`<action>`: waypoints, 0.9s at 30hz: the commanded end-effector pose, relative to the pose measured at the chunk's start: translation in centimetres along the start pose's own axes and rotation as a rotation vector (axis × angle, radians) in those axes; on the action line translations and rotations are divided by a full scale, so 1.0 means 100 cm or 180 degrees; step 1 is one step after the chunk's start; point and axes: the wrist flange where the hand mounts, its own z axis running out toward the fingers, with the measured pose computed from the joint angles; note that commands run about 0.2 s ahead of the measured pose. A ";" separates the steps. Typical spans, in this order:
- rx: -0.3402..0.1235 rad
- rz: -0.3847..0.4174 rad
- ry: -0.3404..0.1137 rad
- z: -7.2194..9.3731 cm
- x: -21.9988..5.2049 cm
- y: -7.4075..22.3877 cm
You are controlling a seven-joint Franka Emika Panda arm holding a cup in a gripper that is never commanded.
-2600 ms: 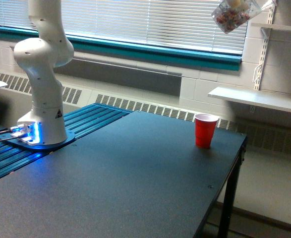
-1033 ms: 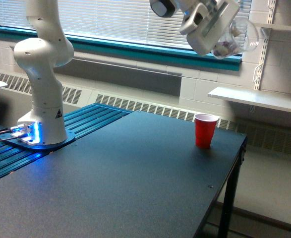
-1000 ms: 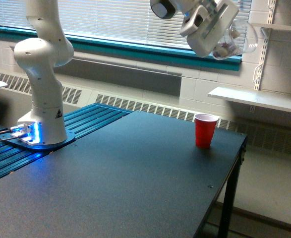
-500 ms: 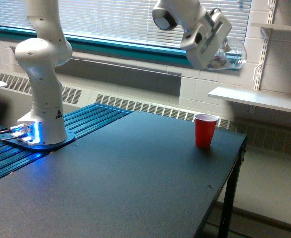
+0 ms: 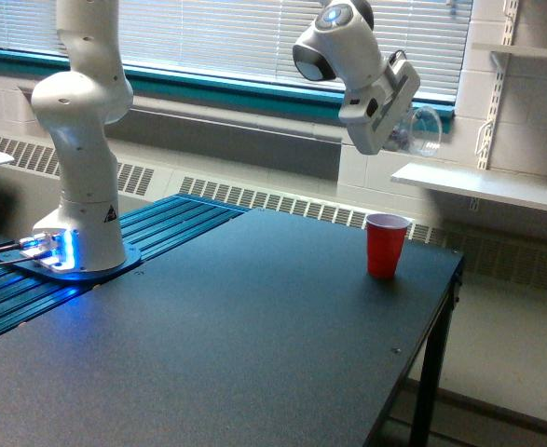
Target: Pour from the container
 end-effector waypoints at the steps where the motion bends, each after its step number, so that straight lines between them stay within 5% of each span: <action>1: -0.0028 -0.0115 -0.0137 0.018 -0.025 0.009; 17: -0.0046 0.0134 -0.0382 0.049 -0.044 0.039; 27: 0.0095 0.0515 -0.0404 0.046 -0.028 0.057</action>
